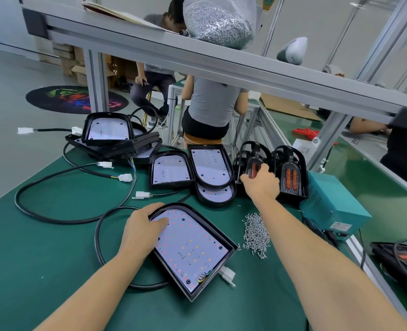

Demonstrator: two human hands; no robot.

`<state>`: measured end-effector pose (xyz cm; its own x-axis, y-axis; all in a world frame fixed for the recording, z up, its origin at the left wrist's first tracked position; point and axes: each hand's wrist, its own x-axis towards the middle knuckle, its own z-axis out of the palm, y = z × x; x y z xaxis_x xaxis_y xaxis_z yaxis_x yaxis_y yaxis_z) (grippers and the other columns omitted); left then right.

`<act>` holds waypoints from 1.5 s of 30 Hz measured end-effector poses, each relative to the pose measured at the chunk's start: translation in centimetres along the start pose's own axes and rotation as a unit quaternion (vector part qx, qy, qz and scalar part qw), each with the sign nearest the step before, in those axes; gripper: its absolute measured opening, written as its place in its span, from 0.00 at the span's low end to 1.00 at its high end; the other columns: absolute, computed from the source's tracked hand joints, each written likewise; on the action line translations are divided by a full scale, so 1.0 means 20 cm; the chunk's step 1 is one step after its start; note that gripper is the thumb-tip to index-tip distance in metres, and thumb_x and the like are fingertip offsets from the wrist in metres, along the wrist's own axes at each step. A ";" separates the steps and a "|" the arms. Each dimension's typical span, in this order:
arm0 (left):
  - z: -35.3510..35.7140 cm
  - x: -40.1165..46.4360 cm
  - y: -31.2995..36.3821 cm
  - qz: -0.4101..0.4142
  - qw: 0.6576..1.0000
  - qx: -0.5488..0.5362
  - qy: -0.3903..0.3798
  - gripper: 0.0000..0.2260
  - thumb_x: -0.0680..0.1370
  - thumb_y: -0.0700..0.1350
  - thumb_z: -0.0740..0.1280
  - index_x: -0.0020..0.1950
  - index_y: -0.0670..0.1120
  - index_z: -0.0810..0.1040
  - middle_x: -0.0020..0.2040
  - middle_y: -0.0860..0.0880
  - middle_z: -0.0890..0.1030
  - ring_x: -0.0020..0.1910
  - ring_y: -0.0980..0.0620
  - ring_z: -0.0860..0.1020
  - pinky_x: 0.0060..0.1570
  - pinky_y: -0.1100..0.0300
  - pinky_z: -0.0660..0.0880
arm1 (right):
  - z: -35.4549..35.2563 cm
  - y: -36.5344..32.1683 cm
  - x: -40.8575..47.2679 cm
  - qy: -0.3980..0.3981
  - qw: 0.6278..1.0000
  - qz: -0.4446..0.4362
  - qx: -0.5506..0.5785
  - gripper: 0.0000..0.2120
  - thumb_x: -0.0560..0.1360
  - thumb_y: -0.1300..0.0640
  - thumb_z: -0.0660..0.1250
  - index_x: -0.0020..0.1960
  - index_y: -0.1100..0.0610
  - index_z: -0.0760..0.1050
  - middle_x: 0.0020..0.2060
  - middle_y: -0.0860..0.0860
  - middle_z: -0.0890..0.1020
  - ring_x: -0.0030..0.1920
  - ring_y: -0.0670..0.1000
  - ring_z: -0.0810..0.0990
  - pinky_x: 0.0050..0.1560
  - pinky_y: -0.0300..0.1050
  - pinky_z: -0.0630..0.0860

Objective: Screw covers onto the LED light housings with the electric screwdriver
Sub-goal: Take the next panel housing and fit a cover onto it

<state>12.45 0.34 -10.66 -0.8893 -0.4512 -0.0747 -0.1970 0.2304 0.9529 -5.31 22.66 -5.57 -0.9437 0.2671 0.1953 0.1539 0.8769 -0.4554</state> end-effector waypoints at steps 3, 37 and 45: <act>0.00 0.00 0.00 -0.002 1.000 -0.002 -0.002 0.18 0.73 0.39 0.69 0.62 0.50 0.78 0.51 0.52 0.83 0.44 0.53 0.81 0.43 0.60 0.74 | -0.06 -0.01 -0.06 0.026 0.999 -0.018 0.034 0.29 0.75 0.46 0.67 0.69 0.59 0.65 0.60 0.62 0.75 0.62 0.62 0.70 0.45 0.50 0.67; -0.05 0.01 0.03 -0.087 0.976 -0.196 -0.044 0.11 0.77 0.47 0.65 0.49 0.41 0.83 0.49 0.45 0.84 0.51 0.47 0.79 0.59 0.51 0.71 | -0.22 0.03 -1.10 -0.145 0.933 -0.326 -0.037 0.30 0.68 0.41 0.63 0.69 0.44 0.70 0.58 0.44 0.73 0.59 0.48 0.68 0.59 0.41 0.69; -0.05 0.01 0.03 -0.062 0.980 -0.186 -0.046 0.08 0.79 0.40 0.64 0.49 0.44 0.84 0.49 0.47 0.85 0.53 0.49 0.81 0.61 0.52 0.74 | -0.21 0.05 -1.07 -0.150 0.929 -0.334 -0.055 0.29 0.70 0.42 0.64 0.71 0.45 0.70 0.60 0.46 0.73 0.58 0.50 0.67 0.61 0.41 0.66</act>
<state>12.62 -0.38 -9.84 -0.9047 -0.3724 -0.2071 -0.1577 -0.1588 0.9746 16.23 19.47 -6.62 -0.8764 -0.4597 0.1436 -0.4813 0.8470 -0.2256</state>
